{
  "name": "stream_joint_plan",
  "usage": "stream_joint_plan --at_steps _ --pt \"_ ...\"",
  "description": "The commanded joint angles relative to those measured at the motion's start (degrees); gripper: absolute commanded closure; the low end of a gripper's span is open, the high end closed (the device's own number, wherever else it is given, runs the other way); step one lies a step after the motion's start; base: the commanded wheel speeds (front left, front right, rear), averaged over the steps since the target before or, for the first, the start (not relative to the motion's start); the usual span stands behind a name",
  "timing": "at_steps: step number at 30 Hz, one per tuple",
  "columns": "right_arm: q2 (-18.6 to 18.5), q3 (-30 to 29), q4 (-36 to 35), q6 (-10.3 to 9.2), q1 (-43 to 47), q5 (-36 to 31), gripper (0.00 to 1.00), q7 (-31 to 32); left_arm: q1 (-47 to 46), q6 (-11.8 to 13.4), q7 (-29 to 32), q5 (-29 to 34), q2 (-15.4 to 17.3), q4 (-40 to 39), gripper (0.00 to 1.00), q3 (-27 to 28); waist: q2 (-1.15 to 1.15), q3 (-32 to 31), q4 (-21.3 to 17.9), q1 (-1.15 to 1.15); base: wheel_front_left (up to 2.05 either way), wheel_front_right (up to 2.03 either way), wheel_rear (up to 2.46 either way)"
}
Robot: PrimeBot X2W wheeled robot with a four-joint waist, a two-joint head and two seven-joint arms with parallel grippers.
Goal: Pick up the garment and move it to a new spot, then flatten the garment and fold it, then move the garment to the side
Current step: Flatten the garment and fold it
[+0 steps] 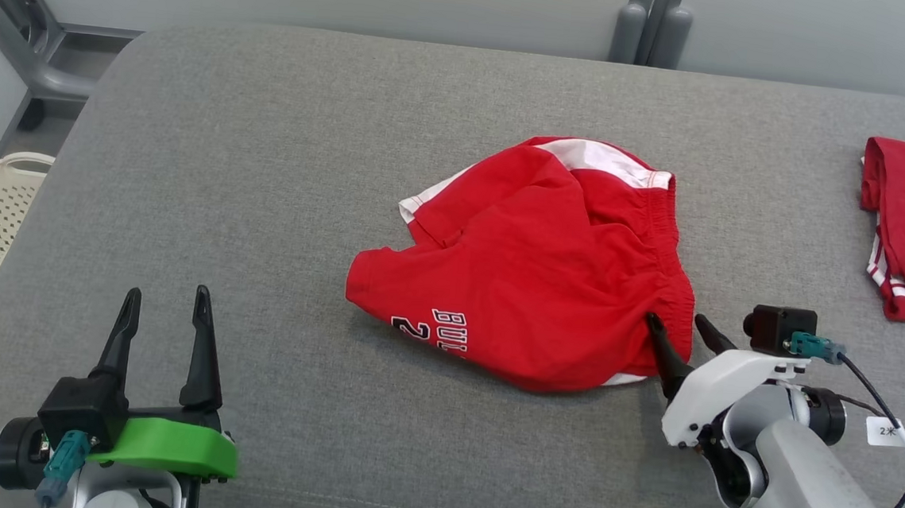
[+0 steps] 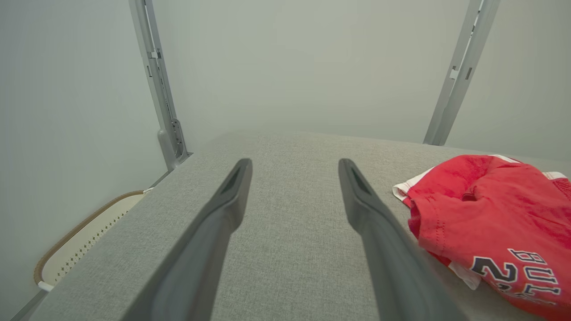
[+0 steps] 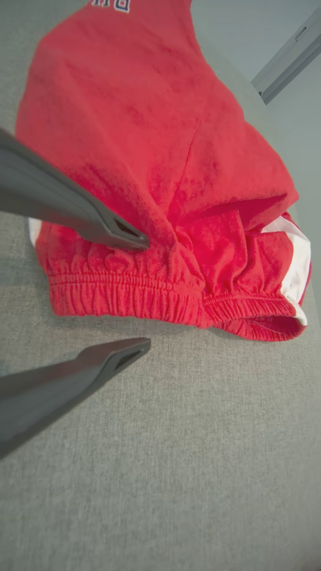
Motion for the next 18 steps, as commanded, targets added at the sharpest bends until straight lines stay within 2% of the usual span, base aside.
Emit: stream_joint_plan --at_steps 1,2,3,10,18 --pt "0.00 0.70 0.49 -0.02 -0.53 1.45 0.09 -0.21 -0.65 -0.30 -0.14 0.38 -0.41 0.16 0.00 0.35 0.00 0.08 0.93 0.00 0.00 0.00 0.00" --pt "0.04 1.43 0.60 -0.01 -0.78 2.07 0.57 -0.54 -0.46 -0.39 -0.13 0.55 -0.44 0.18 0.00 0.53 0.00 0.08 1.07 0.00 0.00 0.00 0.00" --pt "-0.24 1.96 0.69 -0.01 -0.99 2.73 1.00 -0.89 -0.29 -0.41 -0.13 0.65 -0.47 0.19 0.00 0.67 0.00 0.11 1.15 0.00 0.00 0.00 0.00" --pt "-1.80 5.84 -0.79 -0.01 -1.59 5.58 1.00 -4.18 0.21 -0.90 -0.14 1.03 -0.81 0.50 0.00 1.14 0.00 -0.22 0.11 0.00 0.00 0.00 0.00" --pt "-3.83 7.76 -7.26 -0.01 -2.68 8.71 1.00 -4.45 -0.74 -1.59 -0.13 1.15 -0.97 1.16 0.00 0.78 0.00 -0.27 -0.92 0.00 0.00 0.00 0.00"
